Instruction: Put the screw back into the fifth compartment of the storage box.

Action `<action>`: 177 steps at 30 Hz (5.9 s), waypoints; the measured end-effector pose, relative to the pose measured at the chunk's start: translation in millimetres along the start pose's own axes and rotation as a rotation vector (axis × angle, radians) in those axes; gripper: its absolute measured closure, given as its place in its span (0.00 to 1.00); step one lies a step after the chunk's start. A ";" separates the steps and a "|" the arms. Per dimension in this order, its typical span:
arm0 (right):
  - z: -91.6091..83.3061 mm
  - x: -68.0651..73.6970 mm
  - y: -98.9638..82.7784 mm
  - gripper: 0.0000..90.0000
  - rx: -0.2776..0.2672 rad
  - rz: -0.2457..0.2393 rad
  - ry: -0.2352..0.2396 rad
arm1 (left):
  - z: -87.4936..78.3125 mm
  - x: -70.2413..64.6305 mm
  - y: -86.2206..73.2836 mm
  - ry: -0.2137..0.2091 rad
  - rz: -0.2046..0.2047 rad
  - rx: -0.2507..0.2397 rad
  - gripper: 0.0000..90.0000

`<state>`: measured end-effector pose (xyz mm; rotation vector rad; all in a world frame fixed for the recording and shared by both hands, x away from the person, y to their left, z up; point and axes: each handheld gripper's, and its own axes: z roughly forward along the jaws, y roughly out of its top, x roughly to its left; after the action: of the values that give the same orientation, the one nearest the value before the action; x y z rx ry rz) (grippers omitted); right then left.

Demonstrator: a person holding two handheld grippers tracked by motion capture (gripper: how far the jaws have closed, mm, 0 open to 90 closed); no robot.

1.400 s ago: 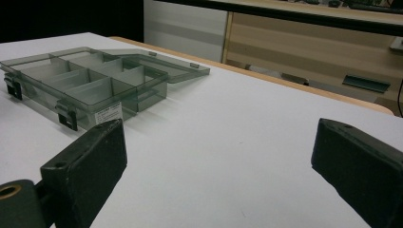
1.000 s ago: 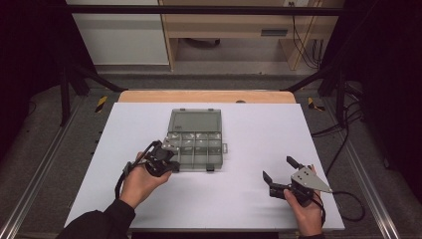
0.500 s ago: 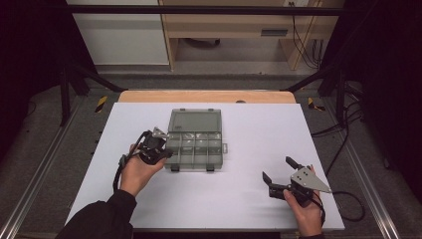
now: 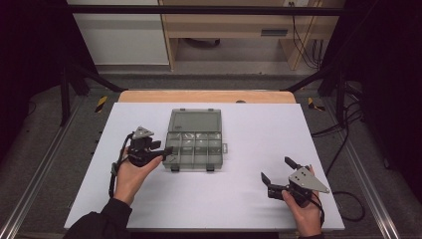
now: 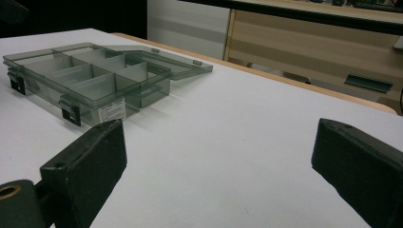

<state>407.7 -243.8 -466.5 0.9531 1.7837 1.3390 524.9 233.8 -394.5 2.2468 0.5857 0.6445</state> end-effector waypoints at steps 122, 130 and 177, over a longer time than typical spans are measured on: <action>-1.8 0.0 1.1 0.04 -0.002 -0.003 -0.012 | -90.5 -21.3 -103.3 0.245 -0.058 -0.470 0.01; -2.4 -0.4 1.8 0.04 -0.007 -0.006 -0.013 | -87.3 -22.6 -111.5 0.253 -0.064 -0.467 0.01; -2.3 1.0 -0.9 0.04 0.007 0.006 0.010 | -63.8 -33.2 -128.3 0.224 0.010 -0.418 0.01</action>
<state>405.1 -244.2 -466.9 0.9578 1.7955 1.3443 433.3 329.5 -458.6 1.8020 0.4940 0.9375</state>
